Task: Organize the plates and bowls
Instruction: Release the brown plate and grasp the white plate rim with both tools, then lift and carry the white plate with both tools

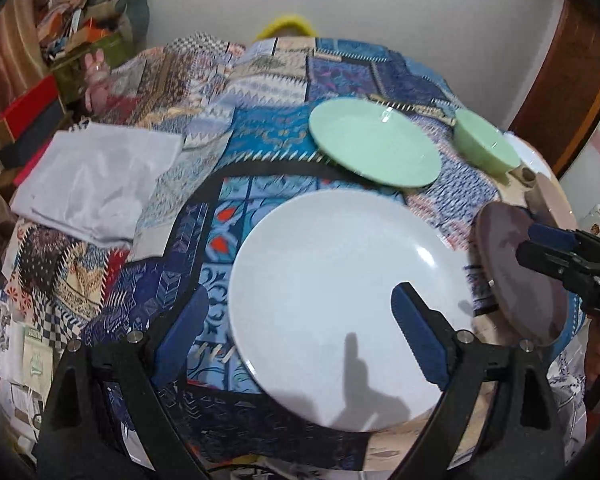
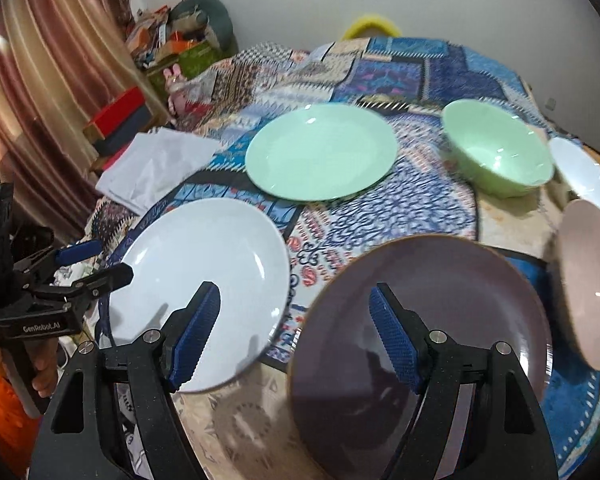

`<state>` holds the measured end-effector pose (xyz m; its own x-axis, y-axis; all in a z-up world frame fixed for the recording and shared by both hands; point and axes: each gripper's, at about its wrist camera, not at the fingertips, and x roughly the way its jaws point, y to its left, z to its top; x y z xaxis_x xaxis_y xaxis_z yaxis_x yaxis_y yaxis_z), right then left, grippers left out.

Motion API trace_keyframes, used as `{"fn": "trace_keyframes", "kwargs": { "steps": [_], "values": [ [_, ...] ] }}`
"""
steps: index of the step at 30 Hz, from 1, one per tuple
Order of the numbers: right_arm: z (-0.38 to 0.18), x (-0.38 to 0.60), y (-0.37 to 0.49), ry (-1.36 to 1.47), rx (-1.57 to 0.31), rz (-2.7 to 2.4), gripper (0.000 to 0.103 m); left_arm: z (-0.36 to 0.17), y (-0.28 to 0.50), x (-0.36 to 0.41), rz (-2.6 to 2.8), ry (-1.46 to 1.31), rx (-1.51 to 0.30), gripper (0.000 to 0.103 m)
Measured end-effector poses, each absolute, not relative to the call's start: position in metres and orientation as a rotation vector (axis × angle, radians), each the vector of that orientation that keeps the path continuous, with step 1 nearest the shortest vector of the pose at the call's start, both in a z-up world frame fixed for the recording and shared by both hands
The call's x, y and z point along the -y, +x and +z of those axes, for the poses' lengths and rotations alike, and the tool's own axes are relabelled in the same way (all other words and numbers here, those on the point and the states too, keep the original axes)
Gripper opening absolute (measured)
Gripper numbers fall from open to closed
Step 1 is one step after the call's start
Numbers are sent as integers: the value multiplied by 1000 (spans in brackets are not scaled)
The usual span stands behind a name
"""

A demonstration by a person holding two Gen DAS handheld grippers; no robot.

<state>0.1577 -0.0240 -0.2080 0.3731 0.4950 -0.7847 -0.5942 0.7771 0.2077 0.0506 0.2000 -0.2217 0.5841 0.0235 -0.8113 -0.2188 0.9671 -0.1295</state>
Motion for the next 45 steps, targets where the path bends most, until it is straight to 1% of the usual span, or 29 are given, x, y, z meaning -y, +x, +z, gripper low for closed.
{"fn": "trace_keyframes", "kwargs": {
  "steps": [4, 5, 6, 8, 10, 11, 12, 13, 14, 16, 17, 21, 24, 25, 34, 40, 45],
  "values": [
    [-217, 9, 163, -137, -988, 710, 74, -234, 50, -212, 138, -246, -964, 94],
    [-219, 6, 165, -141, -996, 714, 70, -237, 50, -215, 134, -253, -970, 93],
    [-222, 3, 167, -140, -1002, 716, 66, -238, 49, -217, 130, -261, -973, 91],
    [-226, -2, 171, -145, -1023, 723, 49, -242, 49, -221, 129, -272, -983, 87],
    [-230, -5, 174, -143, -1041, 730, 44, -245, 49, -225, 127, -277, -996, 76],
    [-232, -7, 176, -142, -1050, 733, 39, -246, 49, -226, 125, -279, -1001, 73],
    [-234, -8, 177, -144, -1056, 733, 37, -248, 49, -227, 124, -284, -1006, 69],
    [-236, -10, 178, -150, -1064, 733, 33, -250, 48, -229, 122, -295, -1011, 65],
    [-237, -11, 178, -156, -1069, 736, 30, -251, 48, -231, 121, -303, -1013, 63],
    [-240, -14, 177, -167, -1079, 738, 28, -254, 47, -233, 121, -314, -1018, 57],
    [-241, -15, 177, -170, -1085, 738, 27, -255, 47, -234, 121, -316, -1020, 55],
    [-250, -17, 180, -156, -1129, 735, 25, -261, 50, -234, 98, -327, -1039, 39],
    [-252, -18, 180, -158, -1138, 734, 23, -263, 50, -231, 78, -333, -1047, 35],
    [-252, -19, 180, -160, -1138, 735, 23, -263, 50, -230, 74, -331, -1046, 32],
    [-252, -21, 177, -164, -1138, 732, 23, -261, 61, -236, 105, -323, -1052, 31],
    [-253, -20, 176, -149, -1152, 746, 23, -266, 64, -248, 75, -372, -1070, 31],
    [-257, -21, 170, -160, -1158, 756, 26, -267, 53, -243, 57, -376, -1066, 31]
  ]
}}
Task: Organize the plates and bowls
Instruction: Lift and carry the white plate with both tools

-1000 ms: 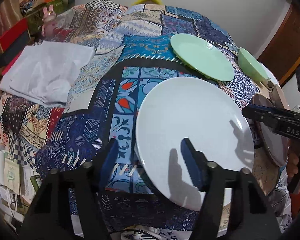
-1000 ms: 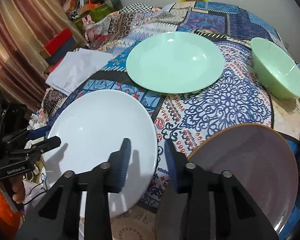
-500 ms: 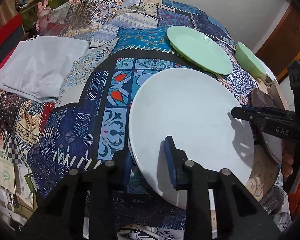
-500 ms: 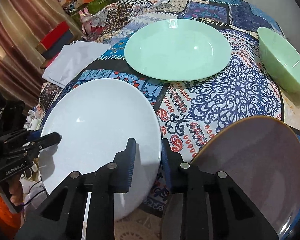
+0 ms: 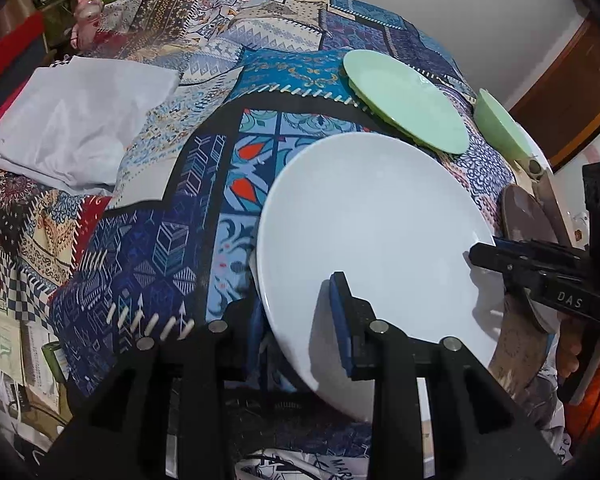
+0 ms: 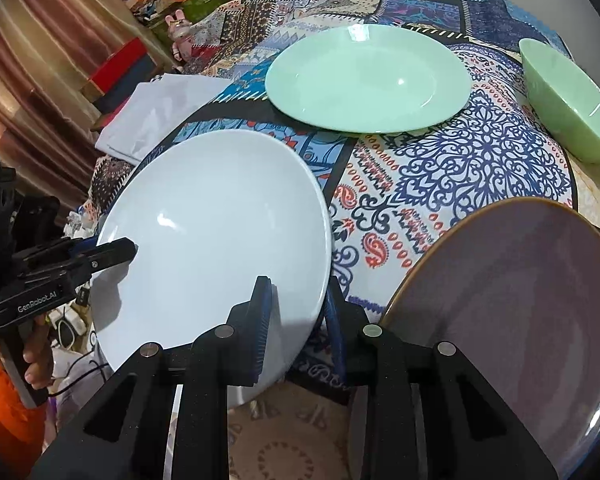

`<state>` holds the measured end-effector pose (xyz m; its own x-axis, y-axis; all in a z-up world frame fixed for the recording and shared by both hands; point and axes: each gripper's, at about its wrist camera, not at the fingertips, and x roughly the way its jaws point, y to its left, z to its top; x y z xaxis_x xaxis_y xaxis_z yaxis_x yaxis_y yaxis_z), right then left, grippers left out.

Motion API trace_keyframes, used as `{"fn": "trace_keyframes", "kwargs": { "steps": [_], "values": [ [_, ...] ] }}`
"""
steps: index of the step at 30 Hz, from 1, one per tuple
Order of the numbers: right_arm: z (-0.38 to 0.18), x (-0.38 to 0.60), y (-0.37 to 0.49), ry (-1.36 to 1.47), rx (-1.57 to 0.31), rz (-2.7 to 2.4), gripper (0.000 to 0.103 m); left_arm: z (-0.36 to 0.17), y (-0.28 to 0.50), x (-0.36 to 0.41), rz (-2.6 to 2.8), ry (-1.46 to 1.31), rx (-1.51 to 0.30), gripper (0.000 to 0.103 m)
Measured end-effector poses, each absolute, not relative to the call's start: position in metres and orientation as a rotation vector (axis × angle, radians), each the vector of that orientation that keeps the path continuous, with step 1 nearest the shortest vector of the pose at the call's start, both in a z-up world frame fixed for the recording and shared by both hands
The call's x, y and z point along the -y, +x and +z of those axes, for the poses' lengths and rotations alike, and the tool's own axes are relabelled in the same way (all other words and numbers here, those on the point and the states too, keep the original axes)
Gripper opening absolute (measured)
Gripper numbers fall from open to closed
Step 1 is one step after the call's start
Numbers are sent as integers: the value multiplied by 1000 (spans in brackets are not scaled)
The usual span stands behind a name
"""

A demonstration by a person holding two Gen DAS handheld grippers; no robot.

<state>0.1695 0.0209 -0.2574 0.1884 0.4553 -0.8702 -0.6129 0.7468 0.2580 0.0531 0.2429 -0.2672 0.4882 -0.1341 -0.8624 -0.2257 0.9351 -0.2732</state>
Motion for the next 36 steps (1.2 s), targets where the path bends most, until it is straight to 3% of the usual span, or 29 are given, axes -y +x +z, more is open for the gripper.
{"fn": "trace_keyframes", "kwargs": {
  "steps": [15, 36],
  "values": [
    [-250, -23, 166, -193, -1062, 732, 26, -256, 50, -231, 75, -306, -1024, 33],
    [-203, 33, 159, -101, -923, 671, 25, -202, 62, -188, 11, -249, -913, 34]
  ]
}}
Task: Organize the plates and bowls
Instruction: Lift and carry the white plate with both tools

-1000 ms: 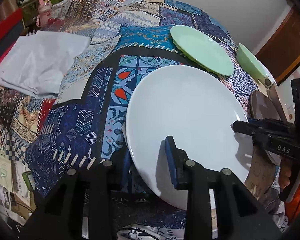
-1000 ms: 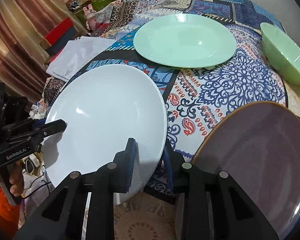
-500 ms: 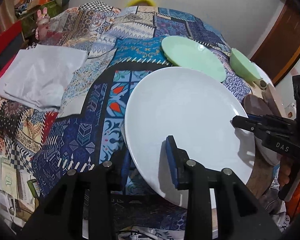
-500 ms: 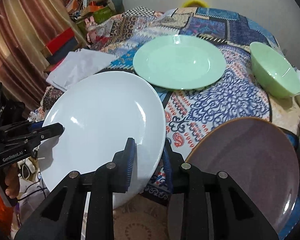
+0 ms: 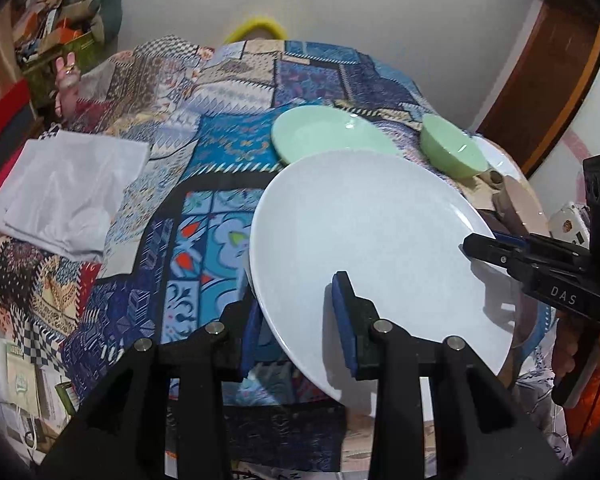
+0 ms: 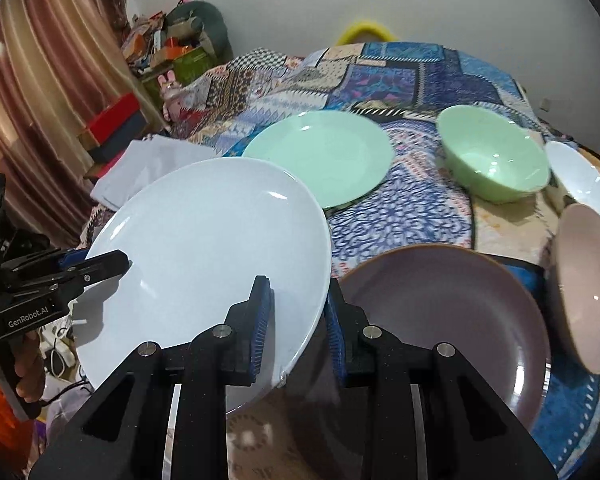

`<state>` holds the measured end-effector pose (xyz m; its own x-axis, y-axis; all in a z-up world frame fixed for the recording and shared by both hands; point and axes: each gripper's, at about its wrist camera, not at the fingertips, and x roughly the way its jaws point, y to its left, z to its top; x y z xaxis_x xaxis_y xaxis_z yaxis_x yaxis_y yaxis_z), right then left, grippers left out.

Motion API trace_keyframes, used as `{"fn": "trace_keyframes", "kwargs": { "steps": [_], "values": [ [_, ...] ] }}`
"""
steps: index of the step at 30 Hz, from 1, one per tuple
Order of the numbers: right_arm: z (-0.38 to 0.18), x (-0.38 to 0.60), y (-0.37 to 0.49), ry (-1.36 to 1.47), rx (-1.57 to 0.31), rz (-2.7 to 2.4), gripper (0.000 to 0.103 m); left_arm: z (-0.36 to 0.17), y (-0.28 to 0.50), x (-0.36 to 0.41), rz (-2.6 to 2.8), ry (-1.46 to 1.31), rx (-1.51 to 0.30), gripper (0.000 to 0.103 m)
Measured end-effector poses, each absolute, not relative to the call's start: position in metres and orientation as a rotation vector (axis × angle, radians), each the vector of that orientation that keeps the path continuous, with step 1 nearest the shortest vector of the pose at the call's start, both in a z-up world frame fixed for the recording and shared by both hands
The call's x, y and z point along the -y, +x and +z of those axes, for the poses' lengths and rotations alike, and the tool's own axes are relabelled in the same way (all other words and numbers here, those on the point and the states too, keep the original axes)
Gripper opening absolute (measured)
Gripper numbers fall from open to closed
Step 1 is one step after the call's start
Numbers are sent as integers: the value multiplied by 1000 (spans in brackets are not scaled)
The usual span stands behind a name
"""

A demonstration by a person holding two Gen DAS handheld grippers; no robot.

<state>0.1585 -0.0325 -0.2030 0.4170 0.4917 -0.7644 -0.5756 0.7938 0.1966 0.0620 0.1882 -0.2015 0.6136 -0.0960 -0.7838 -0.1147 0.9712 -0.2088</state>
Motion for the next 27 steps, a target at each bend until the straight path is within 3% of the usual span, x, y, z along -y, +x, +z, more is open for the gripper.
{"fn": "trace_keyframes", "kwargs": {
  "steps": [27],
  "values": [
    [-190, 140, 150, 9, -877, 543, 25, -177, 92, -80, -130, -144, -903, 34]
  ]
}}
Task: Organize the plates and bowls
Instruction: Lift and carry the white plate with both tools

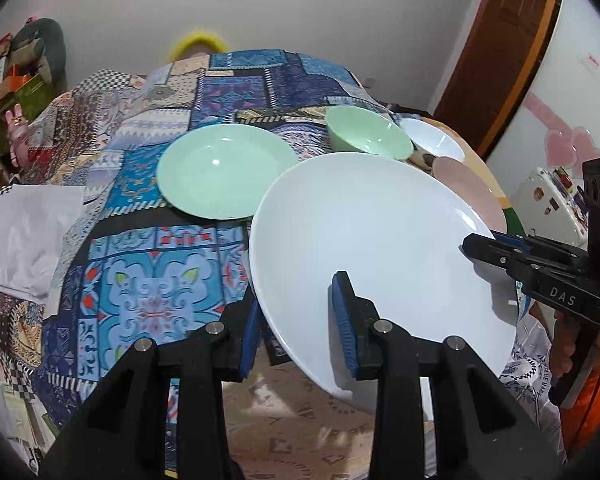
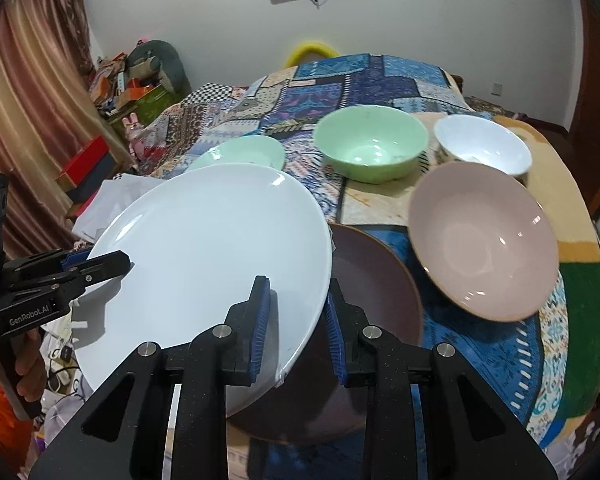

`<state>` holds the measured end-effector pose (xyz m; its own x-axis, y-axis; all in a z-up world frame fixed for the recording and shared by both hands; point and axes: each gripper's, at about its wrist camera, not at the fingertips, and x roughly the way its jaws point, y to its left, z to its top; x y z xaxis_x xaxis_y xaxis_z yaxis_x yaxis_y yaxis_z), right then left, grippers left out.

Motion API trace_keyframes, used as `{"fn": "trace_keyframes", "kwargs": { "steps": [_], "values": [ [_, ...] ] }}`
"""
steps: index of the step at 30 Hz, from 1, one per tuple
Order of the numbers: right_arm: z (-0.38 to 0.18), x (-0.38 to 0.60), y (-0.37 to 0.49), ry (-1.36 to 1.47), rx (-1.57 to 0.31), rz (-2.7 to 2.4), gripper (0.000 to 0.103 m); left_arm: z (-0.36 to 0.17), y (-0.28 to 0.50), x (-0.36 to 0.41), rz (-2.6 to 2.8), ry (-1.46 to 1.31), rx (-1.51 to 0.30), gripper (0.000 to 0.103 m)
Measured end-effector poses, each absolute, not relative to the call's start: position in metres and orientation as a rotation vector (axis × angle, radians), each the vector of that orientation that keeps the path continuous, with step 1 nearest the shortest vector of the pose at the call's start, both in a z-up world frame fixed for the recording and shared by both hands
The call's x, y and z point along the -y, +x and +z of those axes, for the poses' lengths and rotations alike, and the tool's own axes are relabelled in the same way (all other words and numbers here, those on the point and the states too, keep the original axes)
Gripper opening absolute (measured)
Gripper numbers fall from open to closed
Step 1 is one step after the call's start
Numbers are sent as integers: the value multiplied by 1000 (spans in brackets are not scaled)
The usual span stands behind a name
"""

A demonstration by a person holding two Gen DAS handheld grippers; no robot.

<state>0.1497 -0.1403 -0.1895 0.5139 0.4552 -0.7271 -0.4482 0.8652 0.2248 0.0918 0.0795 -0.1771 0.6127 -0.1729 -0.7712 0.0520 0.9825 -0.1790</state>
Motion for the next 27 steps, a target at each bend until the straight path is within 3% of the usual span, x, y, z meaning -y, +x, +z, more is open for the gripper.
{"fn": "trace_keyframes", "kwargs": {
  "steps": [27],
  "values": [
    [-234, 179, 159, 76, -990, 485, 25, -230, 128, -39, -180, -116, -1024, 34]
  ]
}}
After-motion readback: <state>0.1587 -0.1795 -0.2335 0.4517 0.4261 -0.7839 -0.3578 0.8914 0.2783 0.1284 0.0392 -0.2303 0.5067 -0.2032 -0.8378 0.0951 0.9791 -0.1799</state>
